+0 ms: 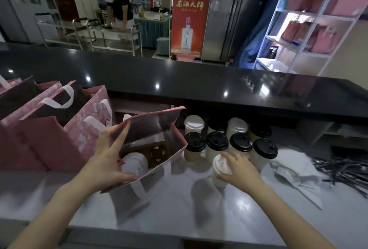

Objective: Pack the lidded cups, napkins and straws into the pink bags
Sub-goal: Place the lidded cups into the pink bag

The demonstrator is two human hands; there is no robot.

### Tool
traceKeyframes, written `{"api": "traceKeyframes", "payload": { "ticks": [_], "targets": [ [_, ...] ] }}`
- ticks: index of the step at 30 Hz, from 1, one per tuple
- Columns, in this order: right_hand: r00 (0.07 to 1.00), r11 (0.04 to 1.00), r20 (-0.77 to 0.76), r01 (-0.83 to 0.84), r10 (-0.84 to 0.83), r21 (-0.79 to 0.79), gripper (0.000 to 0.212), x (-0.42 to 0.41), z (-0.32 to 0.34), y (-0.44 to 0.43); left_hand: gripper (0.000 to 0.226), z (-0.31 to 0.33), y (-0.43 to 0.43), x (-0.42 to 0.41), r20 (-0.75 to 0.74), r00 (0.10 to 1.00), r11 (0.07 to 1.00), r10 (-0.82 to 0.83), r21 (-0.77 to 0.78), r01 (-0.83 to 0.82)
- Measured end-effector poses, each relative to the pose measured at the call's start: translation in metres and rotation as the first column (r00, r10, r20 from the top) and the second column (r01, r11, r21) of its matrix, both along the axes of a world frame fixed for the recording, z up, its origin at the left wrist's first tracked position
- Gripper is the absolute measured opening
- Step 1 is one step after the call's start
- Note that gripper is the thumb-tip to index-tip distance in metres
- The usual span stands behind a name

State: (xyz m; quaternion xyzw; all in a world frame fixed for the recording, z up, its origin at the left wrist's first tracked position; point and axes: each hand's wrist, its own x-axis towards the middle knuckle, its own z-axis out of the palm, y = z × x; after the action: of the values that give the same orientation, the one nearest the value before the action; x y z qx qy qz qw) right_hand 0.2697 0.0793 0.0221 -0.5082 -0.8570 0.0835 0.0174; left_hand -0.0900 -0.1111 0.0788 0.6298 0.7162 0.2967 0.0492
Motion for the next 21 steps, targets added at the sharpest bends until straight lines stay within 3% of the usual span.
{"api": "traceKeyframes", "payload": {
  "ticks": [6,11,13,17,21],
  "targets": [
    [0.976,0.996,-0.195,-0.09,0.093,0.024,0.082,0.001,0.036,-0.017,0.147,0.004,-0.008,0.005,-0.036,0.999,0.999,0.012,-0.038,-0.013],
    [0.836,0.905,-0.38,-0.285,0.396,0.317,0.08,-0.011,0.122,-0.042,0.146,0.01,-0.009,0.003,-0.063,0.998,0.998,0.008,-0.069,-0.013],
    [0.769,0.864,-0.417,-0.348,0.485,0.363,0.077,-0.023,0.154,-0.057,0.146,0.012,-0.008,0.003,-0.055,0.998,0.997,0.005,-0.081,-0.009],
    [0.671,0.813,-0.458,-0.478,0.583,0.333,0.075,-0.063,0.182,-0.077,0.149,0.013,-0.005,0.002,-0.047,0.999,0.996,0.006,-0.086,-0.01],
    [0.682,0.784,-0.386,-0.549,0.62,0.289,0.074,-0.12,0.165,-0.083,0.149,0.013,-0.005,-0.001,-0.045,0.999,0.997,-0.02,-0.081,0.016]
  ]
}}
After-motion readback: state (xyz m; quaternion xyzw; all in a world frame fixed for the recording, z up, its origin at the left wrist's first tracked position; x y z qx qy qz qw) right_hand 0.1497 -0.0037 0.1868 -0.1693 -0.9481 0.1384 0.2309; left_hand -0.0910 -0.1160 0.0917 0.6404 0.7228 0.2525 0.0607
